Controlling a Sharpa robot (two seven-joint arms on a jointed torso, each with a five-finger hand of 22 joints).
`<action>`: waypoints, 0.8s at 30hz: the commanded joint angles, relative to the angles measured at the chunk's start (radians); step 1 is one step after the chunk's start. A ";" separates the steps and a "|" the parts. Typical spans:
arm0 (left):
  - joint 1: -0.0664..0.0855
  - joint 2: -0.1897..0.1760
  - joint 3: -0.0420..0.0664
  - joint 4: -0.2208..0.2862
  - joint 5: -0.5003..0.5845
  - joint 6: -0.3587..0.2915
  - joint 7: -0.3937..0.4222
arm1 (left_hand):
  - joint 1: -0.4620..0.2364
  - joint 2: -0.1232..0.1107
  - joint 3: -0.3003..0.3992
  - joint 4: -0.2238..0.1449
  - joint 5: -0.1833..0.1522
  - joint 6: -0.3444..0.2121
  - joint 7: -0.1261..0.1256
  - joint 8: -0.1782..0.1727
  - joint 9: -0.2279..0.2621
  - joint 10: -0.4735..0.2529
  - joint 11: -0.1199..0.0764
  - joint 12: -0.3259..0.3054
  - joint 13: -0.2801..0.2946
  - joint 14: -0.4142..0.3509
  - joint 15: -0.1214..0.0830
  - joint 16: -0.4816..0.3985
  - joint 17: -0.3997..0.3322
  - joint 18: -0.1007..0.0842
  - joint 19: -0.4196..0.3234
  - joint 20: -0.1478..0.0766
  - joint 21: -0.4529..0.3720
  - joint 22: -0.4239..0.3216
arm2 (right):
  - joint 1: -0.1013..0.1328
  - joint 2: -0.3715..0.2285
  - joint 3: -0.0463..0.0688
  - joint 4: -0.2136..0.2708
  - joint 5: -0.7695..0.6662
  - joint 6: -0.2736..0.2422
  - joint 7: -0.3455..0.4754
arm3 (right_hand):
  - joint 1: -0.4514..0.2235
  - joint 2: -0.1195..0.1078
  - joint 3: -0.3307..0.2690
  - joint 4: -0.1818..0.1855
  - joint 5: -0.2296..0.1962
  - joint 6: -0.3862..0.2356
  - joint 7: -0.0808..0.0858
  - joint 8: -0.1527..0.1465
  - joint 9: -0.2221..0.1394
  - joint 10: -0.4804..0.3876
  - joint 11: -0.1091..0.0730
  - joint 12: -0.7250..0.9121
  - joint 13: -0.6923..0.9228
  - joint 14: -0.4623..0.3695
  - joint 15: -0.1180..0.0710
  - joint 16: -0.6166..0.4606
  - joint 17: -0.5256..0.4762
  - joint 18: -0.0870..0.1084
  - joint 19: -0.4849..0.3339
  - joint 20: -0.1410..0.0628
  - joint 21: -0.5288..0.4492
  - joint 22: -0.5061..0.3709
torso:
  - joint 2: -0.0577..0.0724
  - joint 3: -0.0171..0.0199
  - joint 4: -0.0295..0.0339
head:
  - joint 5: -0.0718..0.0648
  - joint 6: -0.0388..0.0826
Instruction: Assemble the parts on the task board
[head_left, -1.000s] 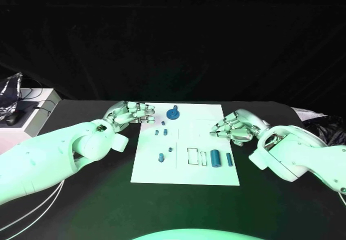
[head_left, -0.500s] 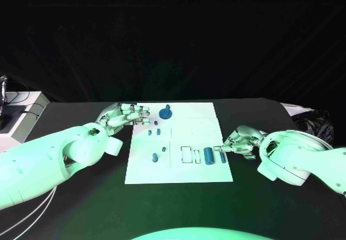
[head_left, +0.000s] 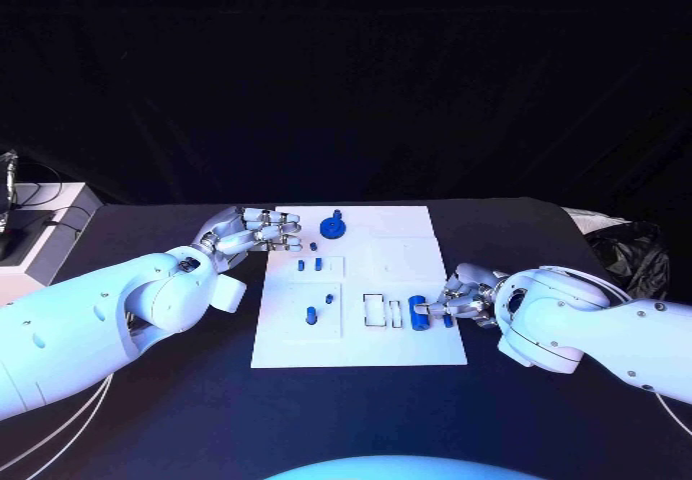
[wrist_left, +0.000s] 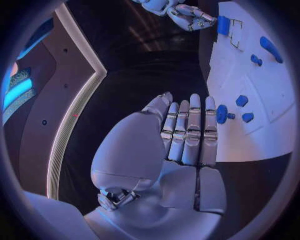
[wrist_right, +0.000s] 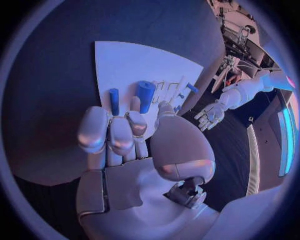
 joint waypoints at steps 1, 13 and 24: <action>0.000 -0.001 0.001 0.004 0.006 0.015 0.009 | -0.008 -0.006 0.005 0.001 0.001 -0.001 0.006 0.001 0.001 0.000 -0.001 -0.003 -0.001 -0.001 -0.001 -0.002 0.001 -0.017 -0.006 -0.002 0.005 0.001 | -0.003 0.010 0.000 -0.014 -0.039 0.035 -0.033 | -0.004 0.013 -0.006 -0.007 0.002 -0.008 -0.005 0.006 0.023 0.005 -0.003 -0.005 0.002 0.005 -0.004 0.004 0.004 -0.013 0.065 -0.009 0.009 0.130 | 0.001 -0.0007 -0.0001 | 0.002 -0.004; 0.000 -0.006 0.001 0.004 0.006 0.017 0.007 | -0.012 -0.009 0.008 0.002 0.001 -0.001 0.006 0.001 0.001 0.000 -0.001 -0.003 -0.001 -0.001 0.000 -0.002 0.002 -0.017 -0.007 -0.002 0.005 0.002 | -0.012 0.064 0.000 -0.068 -0.074 0.066 -0.039 | -0.014 0.013 -0.010 -0.016 -0.019 -0.014 -0.004 0.003 0.049 0.002 -0.002 -0.006 0.004 0.004 -0.004 -0.002 0.006 -0.014 0.063 -0.008 0.006 0.130 | 0.001 0.0013 -0.0015 | 0.002 -0.005; 0.000 -0.010 0.001 0.004 0.007 0.018 0.003 | -0.017 -0.010 0.009 0.006 0.001 -0.002 0.006 0.001 0.001 -0.001 -0.001 -0.003 -0.001 -0.003 0.000 -0.003 0.002 -0.017 -0.007 -0.001 0.004 0.001 | -0.021 0.105 -0.001 -0.101 -0.096 0.090 -0.041 | -0.028 -0.019 0.019 -0.009 -0.037 -0.014 -0.004 0.001 0.059 0.000 -0.001 -0.005 0.004 0.006 -0.004 -0.004 0.011 -0.014 0.063 -0.008 0.007 0.131 | 0.002 0.0017 -0.0007 | 0.002 -0.013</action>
